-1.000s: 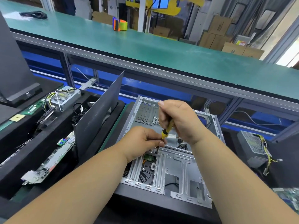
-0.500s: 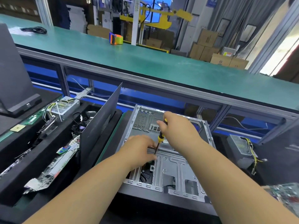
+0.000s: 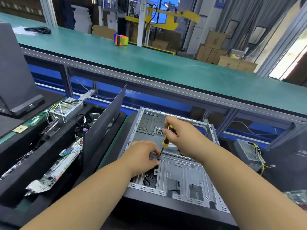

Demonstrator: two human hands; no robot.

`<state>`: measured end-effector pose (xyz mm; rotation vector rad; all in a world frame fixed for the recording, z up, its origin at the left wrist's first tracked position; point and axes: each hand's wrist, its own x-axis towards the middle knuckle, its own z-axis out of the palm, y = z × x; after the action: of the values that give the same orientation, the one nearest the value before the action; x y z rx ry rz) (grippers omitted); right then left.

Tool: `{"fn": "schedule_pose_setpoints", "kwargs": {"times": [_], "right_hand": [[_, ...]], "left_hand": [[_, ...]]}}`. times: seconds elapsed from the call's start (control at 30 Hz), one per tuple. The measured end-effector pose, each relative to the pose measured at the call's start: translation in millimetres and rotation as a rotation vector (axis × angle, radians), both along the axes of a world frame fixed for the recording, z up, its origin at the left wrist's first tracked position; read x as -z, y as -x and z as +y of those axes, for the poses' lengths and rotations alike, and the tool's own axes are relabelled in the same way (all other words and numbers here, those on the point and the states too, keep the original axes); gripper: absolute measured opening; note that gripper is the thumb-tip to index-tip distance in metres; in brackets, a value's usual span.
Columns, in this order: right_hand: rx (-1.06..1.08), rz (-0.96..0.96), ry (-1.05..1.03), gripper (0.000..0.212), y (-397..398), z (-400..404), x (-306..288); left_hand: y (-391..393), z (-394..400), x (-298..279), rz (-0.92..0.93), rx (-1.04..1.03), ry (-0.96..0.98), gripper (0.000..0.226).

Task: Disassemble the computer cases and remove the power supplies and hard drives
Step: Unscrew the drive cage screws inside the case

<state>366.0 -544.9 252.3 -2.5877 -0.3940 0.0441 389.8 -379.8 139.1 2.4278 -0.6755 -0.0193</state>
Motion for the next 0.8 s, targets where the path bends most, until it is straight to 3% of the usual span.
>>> {"fn": "schedule_pose_setpoints", "kwargs": {"times": [0.2, 0.33, 0.37, 0.5, 0.67, 0.8], "right_hand": [[-0.170, 0.128, 0.003, 0.014, -10.7, -14.1, -9.8], [-0.075, 0.130, -0.016, 0.011, -14.3, -24.7, -13.2], [-0.036, 0.105, 0.032, 0.011, -14.1, -25.2, -13.3], [0.141, -0.072, 0.324, 0.043, -9.8, -13.1, -13.5], [0.242, -0.045, 0.190, 0.026, -5.6, 4.0, -4.5], [0.168, -0.040, 0.156, 0.020, -0.8, 8.1, -4.0]], "left_hand": [[-0.3, -0.8, -1.1, 0.005, -0.009, 0.010, 0.013], [0.4, -0.8, -0.8, -0.008, -0.010, 0.008, 0.014], [0.3, -0.9, -0.7, -0.009, -0.008, 0.007, 0.014], [0.1, -1.5, -1.2, -0.005, -0.014, -0.001, 0.014], [0.0, -1.5, 0.6, -0.011, -0.009, -0.006, 0.013], [0.7, -1.4, 0.4, -0.020, -0.010, -0.004, 0.012]]}}
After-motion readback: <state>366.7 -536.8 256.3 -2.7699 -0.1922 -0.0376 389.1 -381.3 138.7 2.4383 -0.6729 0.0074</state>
